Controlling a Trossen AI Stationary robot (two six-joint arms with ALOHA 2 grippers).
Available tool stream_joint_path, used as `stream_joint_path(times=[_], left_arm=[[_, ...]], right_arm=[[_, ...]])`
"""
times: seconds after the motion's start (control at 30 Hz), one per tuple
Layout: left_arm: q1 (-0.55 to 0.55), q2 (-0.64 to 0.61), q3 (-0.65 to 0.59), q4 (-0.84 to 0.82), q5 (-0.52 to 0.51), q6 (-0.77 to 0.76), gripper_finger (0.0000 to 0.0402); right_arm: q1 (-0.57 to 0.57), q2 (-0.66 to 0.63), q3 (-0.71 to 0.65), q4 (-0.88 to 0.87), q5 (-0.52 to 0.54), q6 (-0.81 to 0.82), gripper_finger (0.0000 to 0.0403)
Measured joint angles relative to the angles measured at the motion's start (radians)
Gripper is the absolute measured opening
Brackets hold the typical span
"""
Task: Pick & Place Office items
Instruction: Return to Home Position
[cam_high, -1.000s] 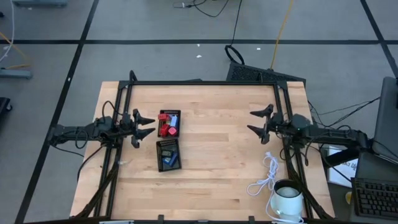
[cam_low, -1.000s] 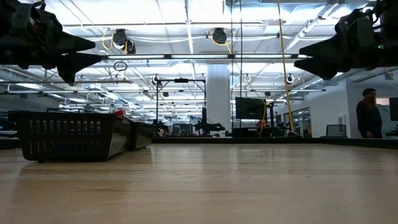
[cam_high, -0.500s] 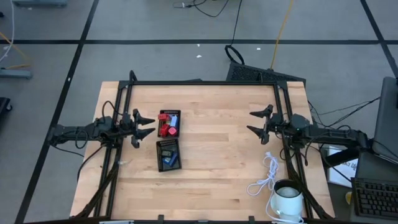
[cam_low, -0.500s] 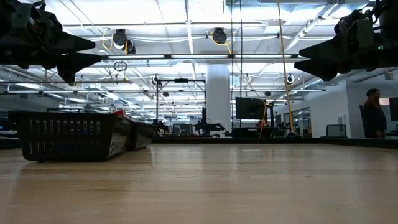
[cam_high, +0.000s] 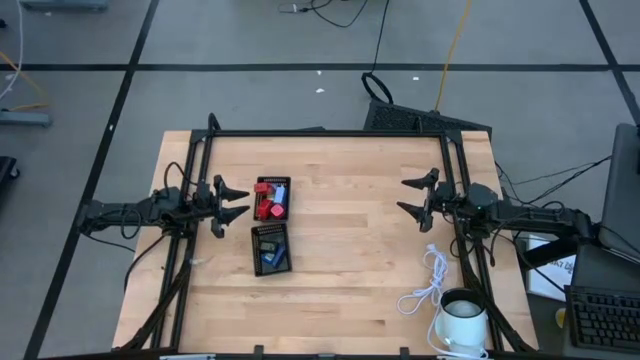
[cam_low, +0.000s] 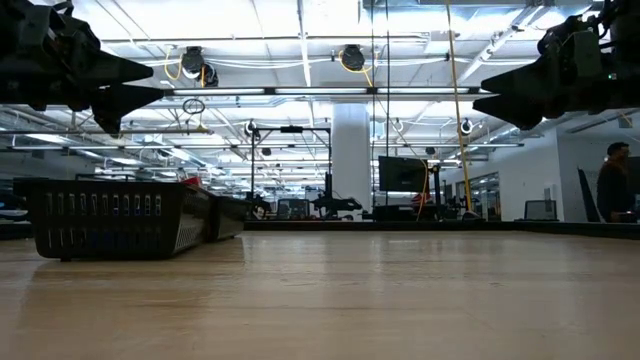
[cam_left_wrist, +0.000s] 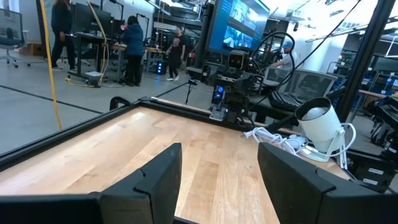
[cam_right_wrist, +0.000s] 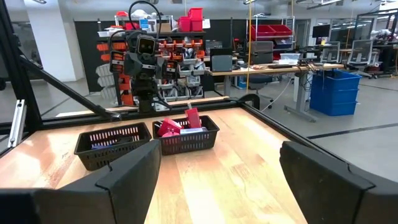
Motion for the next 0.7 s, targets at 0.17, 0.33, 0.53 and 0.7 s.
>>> stream_joint_path(times=[0.17, 0.33, 0.53, 0.7], left_arm=[[0.0, 0.0, 0.0, 0.0, 0.0, -0.001, 0.0214], [0.0, 0.0, 0.0, 0.0, 0.0, 0.0, 0.0214], [0.0, 0.0, 0.0, 0.0, 0.0, -0.001, 0.0214], [0.0, 0.0, 0.0, 0.0, 0.0, 0.0, 0.0214]], right_arm=[[0.0, 0.0, 0.0, 0.0, 0.0, 0.0, 0.0313], [0.0, 0.0, 0.0, 0.0, 0.0, 0.0, 0.0313], [0.0, 0.0, 0.0, 0.0, 0.0, 0.0, 0.0313], [0.0, 0.0, 0.0, 0.0, 0.0, 0.0, 0.0313]])
